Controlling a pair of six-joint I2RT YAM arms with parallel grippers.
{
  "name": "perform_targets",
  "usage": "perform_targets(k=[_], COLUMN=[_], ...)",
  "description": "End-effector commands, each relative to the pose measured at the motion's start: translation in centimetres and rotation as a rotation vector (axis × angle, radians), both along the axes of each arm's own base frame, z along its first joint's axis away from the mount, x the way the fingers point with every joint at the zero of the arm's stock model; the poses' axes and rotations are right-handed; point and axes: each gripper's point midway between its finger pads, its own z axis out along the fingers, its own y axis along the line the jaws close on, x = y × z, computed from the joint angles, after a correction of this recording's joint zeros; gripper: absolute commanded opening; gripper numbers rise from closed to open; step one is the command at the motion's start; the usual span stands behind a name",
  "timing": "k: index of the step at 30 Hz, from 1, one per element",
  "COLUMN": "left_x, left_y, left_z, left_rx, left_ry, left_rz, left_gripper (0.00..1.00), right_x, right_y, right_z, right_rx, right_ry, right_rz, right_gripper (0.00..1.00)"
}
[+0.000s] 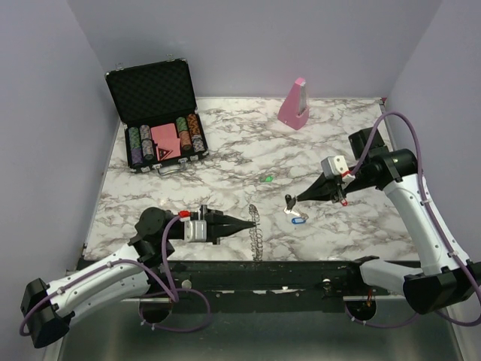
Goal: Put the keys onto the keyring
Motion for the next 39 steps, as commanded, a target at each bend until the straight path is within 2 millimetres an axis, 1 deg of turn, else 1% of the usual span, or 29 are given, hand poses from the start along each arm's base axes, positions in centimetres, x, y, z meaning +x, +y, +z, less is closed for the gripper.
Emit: perform_targets(k=[1, 5, 8, 12, 16, 18, 21, 23, 26, 33, 35, 39], left_x=[0.1, 1.6, 2.5, 2.5, 2.7, 3.1, 4.4, 4.8, 5.2, 5.7, 5.8, 5.7], left_y=[0.4, 0.1, -0.4, -0.7, -1.1, -1.3, -1.6, -1.8, -1.8, -2.0, -2.1, -2.7], left_z=[2.9, 2.5, 2.1, 2.1, 2.5, 2.2, 1.7, 1.4, 0.8, -1.5, -1.4, -1.2], left_rx=[-0.131, -0.119, -0.093, -0.095, -0.114, -0.109, -0.07, -0.043, -0.006, 0.13, 0.137, 0.123], left_ry=[0.04, 0.143, 0.232, 0.301, 0.375, 0.417, 0.479, 0.489, 0.467, 0.24, 0.203, 0.188], left_rz=[0.012, 0.067, 0.093, 0.079, 0.062, 0.073, 0.131, 0.156, 0.192, 0.262, 0.264, 0.238], left_gripper=[0.0, 0.0, 0.0, 0.0, 0.0, 0.0, 0.0, 0.0, 0.0, 0.0, 0.0, 0.0], right_x=[-2.1, -1.9, -1.1, -0.3, -0.4, -0.4, -0.6, -0.5, -0.6, -0.9, -0.8, -1.0], right_y=[0.0, 0.2, 0.4, 0.5, 0.6, 0.7, 0.8, 0.9, 1.0, 1.0, 1.0, 1.0], right_z=[0.7, 1.5, 1.9, 1.8, 1.8, 1.8, 1.7, 1.4, 1.0, 0.2, -0.1, -0.5], right_rx=[0.031, 0.041, 0.032, 0.009, 0.004, 0.002, -0.001, -0.005, -0.016, -0.015, -0.024, -0.029], right_ry=[0.099, 0.135, 0.171, 0.214, 0.229, 0.236, 0.252, 0.259, 0.263, 0.235, 0.225, 0.206], right_rz=[0.014, 0.002, -0.031, -0.069, -0.067, -0.067, -0.061, -0.058, -0.054, -0.015, -0.012, 0.009], right_gripper=[0.0, 0.0, 0.01, 0.01, 0.0, 0.0, 0.01, 0.01, 0.0, 0.01, 0.01, 0.01])
